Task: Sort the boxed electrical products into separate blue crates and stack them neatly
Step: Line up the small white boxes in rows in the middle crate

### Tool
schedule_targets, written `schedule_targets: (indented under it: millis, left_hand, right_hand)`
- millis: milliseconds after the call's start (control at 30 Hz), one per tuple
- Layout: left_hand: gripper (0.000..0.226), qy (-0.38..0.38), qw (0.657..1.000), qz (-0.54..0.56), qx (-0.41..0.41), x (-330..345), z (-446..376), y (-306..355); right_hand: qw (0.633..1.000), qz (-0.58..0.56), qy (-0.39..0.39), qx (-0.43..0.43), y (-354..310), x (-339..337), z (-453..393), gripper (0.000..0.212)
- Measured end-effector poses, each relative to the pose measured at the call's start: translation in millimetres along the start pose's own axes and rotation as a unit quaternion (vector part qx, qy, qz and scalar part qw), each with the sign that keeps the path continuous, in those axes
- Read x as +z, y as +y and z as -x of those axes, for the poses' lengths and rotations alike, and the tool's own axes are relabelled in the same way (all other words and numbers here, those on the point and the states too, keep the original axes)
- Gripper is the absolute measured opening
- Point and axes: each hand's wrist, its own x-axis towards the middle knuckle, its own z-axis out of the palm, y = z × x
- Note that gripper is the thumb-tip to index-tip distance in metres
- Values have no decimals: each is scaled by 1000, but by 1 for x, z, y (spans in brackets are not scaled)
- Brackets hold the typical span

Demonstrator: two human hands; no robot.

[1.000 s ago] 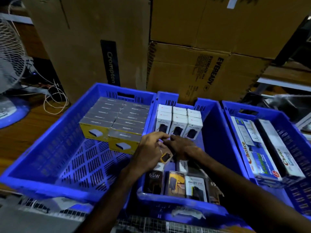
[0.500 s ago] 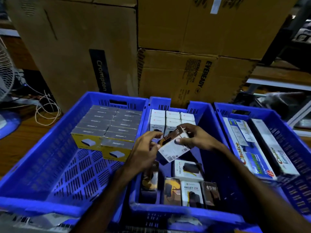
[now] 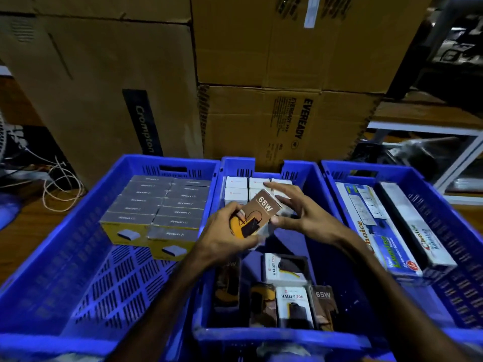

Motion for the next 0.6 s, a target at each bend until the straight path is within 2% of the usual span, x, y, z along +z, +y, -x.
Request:
schedule_targets:
  millis: [100,200,267,400,467,533,600]
  left_hand:
    - [53,151,979,-114,78,14,4,9]
    - [53,251,922,-244,163,25,7,19]
    - [47,272,888,-315,198,33,7,21]
    - [38,276,857,-369,232,42,9,17]
    - [50,255,868,-352,241,38,9,13]
    - [62,227,903,-288,223,30,9,9]
    - [70,204,945,-184,179,24,8,4]
  right_hand:
    - [998,-18,51,10,-2,9,5,77]
    - [994,-58,75,60,0,26,5,80]
    - [986,-96,112,81,-3,38,2,76]
    - [963,-152,217,39,-12,51,-4,40]
    - [966,-133,220,24,-8,46,-7,44]
    - [975,-95,197,29,-2,35,-9,64]
    - [986,-76,144,36,0,21,-12,69]
